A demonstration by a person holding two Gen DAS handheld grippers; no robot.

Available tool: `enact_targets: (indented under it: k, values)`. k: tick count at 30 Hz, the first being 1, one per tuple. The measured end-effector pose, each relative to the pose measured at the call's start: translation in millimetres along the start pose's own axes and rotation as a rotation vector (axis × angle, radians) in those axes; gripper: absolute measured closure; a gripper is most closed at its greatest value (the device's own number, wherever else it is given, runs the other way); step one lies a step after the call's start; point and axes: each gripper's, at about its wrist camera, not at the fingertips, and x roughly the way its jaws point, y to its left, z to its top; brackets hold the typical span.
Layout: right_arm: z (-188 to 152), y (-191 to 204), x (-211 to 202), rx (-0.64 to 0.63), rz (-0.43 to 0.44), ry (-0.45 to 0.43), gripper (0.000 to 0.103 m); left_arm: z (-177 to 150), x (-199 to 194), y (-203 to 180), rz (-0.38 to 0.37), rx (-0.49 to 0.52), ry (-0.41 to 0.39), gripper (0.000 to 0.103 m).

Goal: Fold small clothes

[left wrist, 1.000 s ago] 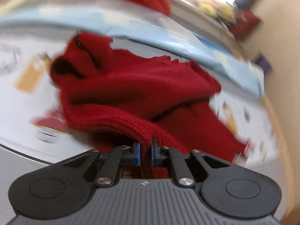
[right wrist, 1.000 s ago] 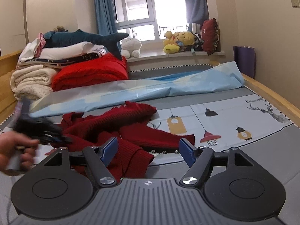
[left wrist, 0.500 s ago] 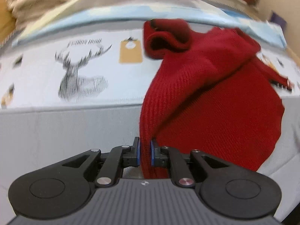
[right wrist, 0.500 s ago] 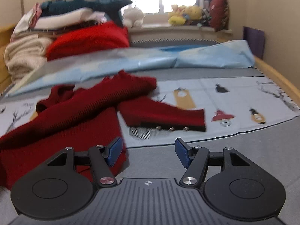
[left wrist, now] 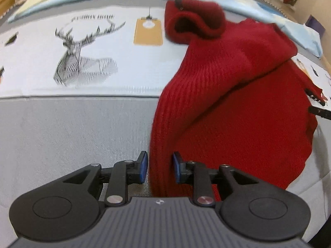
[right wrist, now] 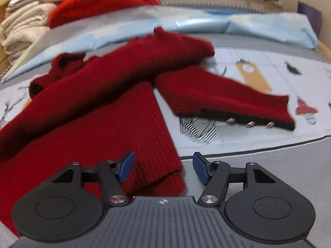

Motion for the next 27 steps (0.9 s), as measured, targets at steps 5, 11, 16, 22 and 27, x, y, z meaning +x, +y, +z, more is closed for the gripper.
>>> enact_targets:
  k: [5,11,16,22,27]
  values:
    - [-3,5,-2,-0.062,-0.011,0.003,0.089,7,7,-8,0.031,-0.012,-0.012,0.086]
    - [10,-16,-98,-0.081,0.114,-0.181,0.096,8,-26,-35,-0.032,0.020,-0.117,0.091]
    - [-21,-52,-181,-0.087,0.101,-0.269,0.103,-8,-62,-57,-0.084,0.094,-0.173,0.093]
    - [-72,-110,-231,-0.057,0.098,-0.210,0.103,-40,-86,-44,-0.055,0.144,-0.126,0.094]
    - [-76,-106,-214,-0.076,0.062,-0.158,0.075,-40,-71,-40,-0.009,0.107,-0.065,0.097]
